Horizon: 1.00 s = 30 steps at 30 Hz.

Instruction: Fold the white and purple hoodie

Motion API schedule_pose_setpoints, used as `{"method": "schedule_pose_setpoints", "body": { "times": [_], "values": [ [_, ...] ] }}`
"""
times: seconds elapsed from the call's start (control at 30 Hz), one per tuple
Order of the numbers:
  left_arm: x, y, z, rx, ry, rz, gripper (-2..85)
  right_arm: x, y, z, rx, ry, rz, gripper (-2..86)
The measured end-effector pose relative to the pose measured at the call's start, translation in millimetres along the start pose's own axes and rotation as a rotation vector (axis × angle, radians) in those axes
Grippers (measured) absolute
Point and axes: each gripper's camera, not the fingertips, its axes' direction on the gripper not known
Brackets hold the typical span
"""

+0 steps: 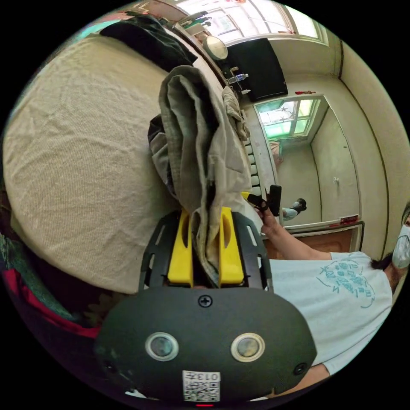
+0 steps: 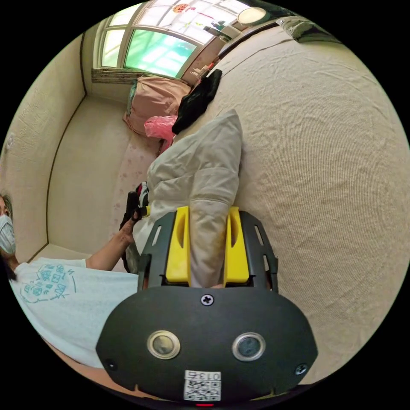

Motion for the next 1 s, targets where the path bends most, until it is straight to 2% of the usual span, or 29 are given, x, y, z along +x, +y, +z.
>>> {"method": "schedule_pose_setpoints", "body": {
  "times": [0.23, 0.47, 0.53, 0.57, 0.63, 0.73, 0.9, 1.0],
  "values": [
    [17, -3, -21, 0.061, 0.128, 0.024, 8.1, -18, -3, -18, 0.039, 0.031, -0.032, 7.0],
    [23, -6, -18, 0.055, -0.105, 0.027, 16.8, 1, -7, -7, 0.005, 0.039, -0.023, 7.2],
    [28, -9, -17, 0.037, -0.14, 0.05, 17.7, 6, -9, -5, 0.0, 0.023, -0.016, 7.3],
    [26, -12, -10, -0.005, -0.095, 0.034, 17.8, 9, -9, -4, -0.003, 0.014, -0.015, 7.3],
    [22, -17, 6, -0.062, 0.023, 0.008, 16.6, 10, -10, -2, -0.005, 0.007, -0.014, 7.2],
    [21, -21, 12, -0.077, 0.043, -0.037, 11.9, -1, -11, 2, -0.007, 0.04, -0.045, 7.0],
    [36, -7, 2, -0.011, 0.06, -0.037, 8.9, -46, -13, 7, -0.015, 0.158, -0.198, 6.6],
    [62, 10, -15, 0.071, 0.044, -0.011, 8.7, -80, -14, -6, 0.031, 0.12, -0.347, 6.6]
  ]
}}
